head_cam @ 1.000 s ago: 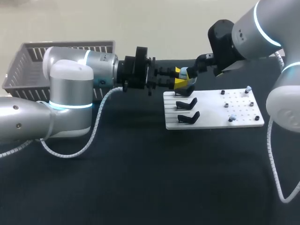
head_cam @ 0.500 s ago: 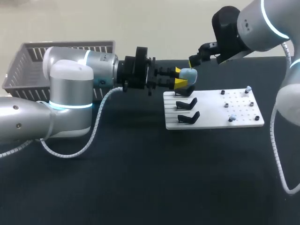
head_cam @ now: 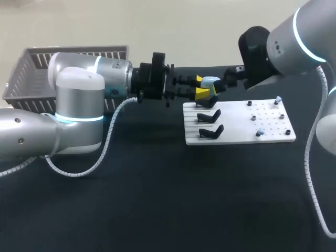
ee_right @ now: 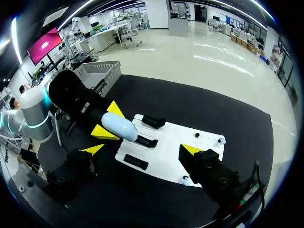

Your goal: Pick up each earbud case from the left stands, insert the matching earbuds, close the lid, and place the case in the box.

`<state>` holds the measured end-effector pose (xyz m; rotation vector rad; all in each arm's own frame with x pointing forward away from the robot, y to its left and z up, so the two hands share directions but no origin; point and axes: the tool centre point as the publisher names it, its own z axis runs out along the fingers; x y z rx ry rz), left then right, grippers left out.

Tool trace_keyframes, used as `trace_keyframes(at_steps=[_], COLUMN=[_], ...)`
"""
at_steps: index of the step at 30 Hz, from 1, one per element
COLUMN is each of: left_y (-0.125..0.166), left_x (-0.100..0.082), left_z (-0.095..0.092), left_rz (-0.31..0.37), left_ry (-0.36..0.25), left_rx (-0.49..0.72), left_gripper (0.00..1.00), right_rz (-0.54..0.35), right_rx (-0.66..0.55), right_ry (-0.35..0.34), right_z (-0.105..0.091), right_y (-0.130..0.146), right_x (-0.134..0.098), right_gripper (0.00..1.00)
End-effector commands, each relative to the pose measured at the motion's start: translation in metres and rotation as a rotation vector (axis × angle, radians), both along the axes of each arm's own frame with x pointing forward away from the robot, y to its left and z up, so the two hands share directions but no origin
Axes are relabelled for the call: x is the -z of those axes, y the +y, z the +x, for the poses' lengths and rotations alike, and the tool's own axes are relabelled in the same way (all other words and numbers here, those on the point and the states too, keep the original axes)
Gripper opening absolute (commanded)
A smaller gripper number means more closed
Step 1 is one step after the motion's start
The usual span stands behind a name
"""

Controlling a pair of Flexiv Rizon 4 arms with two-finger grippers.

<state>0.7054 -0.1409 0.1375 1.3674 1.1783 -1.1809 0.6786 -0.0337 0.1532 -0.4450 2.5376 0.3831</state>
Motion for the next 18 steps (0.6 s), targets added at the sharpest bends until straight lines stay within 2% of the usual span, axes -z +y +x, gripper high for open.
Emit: trace_keyframes(at_steps=[1, 18], left_y=[0.000, 0.000], left_x=[0.001, 0.001], left_z=[0.000, 0.000], left_rz=[-0.002, -0.002], left_ry=[-0.001, -0.001], left_rx=[-0.001, -0.001], left_gripper=[0.00, 0.00], right_rz=[0.000, -0.001], right_rx=[0.004, 0.008], right_ry=[0.001, 0.008], right_z=[0.003, 0.014], right_y=[0.003, 0.004], right_x=[0.007, 0.012], right_gripper=[1.00, 1.00])
